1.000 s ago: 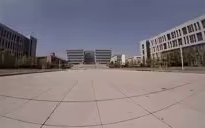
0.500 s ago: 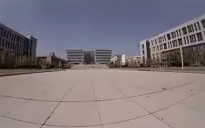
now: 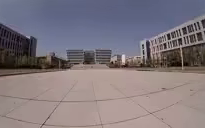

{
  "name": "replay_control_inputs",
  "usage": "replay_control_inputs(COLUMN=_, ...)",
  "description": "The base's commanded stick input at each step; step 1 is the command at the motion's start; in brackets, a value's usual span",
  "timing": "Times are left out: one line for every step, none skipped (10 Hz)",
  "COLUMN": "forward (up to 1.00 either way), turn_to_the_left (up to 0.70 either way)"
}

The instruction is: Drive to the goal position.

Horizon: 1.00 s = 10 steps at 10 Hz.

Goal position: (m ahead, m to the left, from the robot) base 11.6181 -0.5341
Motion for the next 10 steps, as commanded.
replay_control_inputs(forward=0.04, turn_to_the_left=0.0)
replay_control_inputs(forward=0.04, turn_to_the_left=0.0)
replay_control_inputs(forward=0.04, turn_to_the_left=0.0)
replay_control_inputs(forward=0.04, turn_to_the_left=0.0)
replay_control_inputs(forward=0.04, turn_to_the_left=0.0)
replay_control_inputs(forward=0.04, turn_to_the_left=0.0)
replay_control_inputs(forward=0.04, turn_to_the_left=0.0)
replay_control_inputs(forward=0.04, turn_to_the_left=0.0)
replay_control_inputs(forward=0.04, turn_to_the_left=0.0)
replay_control_inputs(forward=0.04, turn_to_the_left=0.0)
